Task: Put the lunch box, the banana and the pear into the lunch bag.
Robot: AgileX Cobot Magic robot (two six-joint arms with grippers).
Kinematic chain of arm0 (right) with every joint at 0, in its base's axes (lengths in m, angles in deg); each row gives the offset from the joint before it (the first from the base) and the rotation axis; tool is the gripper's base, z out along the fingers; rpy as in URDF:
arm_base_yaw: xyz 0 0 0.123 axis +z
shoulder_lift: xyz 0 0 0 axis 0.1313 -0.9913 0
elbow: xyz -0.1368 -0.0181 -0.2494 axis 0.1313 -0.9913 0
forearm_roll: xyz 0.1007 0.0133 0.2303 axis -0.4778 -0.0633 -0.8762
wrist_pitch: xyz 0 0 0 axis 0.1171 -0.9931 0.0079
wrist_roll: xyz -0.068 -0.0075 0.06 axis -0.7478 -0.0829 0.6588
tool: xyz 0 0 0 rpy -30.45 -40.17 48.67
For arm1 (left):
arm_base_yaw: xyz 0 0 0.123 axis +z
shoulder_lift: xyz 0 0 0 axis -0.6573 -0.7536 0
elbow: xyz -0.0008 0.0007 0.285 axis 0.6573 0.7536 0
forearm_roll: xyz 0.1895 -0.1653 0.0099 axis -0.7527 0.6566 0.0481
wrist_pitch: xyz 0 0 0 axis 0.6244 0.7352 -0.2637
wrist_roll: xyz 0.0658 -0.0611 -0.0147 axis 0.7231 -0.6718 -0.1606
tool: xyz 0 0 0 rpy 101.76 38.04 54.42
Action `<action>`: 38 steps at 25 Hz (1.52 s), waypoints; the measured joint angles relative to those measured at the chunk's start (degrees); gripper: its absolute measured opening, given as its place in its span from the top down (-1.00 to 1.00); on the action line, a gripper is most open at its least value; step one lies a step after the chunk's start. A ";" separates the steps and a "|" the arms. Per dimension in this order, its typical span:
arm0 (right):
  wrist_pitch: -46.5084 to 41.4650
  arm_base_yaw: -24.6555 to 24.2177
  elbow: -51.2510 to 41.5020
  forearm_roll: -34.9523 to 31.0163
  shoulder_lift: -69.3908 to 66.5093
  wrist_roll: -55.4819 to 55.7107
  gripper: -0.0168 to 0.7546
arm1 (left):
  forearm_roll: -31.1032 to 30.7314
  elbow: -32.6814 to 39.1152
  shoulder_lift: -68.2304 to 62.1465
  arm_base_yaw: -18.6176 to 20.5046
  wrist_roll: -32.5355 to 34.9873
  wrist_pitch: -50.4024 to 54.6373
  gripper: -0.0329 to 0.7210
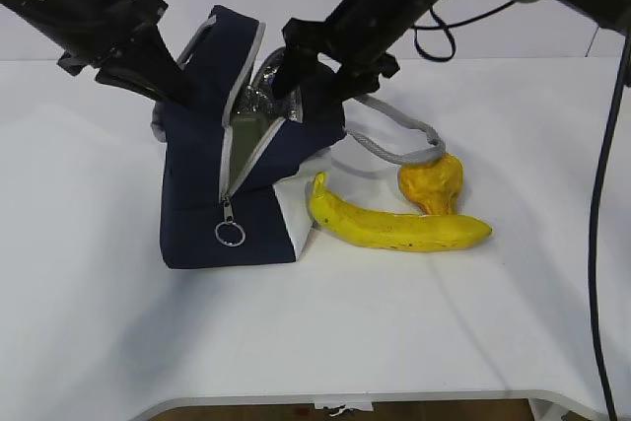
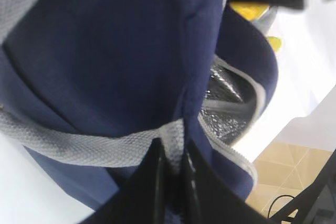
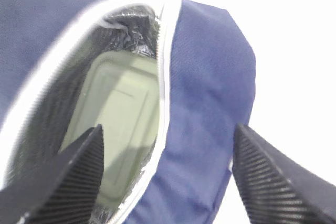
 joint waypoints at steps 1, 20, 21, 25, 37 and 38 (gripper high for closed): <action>-0.29 -0.04 1.70 1.93 0.00 0.55 -0.57 | 0.00 0.00 0.00 0.00 0.02 0.00 0.88; -1.42 -0.13 -20.66 14.70 25.26 0.30 -0.55 | -2.55 0.00 0.00 0.00 0.02 0.43 0.88; -1.42 -0.13 -23.12 14.70 26.78 -0.28 -0.55 | -2.55 0.00 0.00 0.00 0.02 0.43 0.88; -1.42 -0.13 -34.16 15.01 34.61 -6.96 -0.55 | -2.89 0.00 0.00 0.00 0.02 0.47 0.88; -0.87 -0.13 -44.80 10.84 37.98 -22.26 -0.55 | -3.26 0.00 0.00 0.00 0.02 0.56 0.88; -0.43 -0.13 -44.80 10.60 37.37 -23.51 -0.55 | -3.38 0.00 0.00 0.00 0.02 0.56 0.88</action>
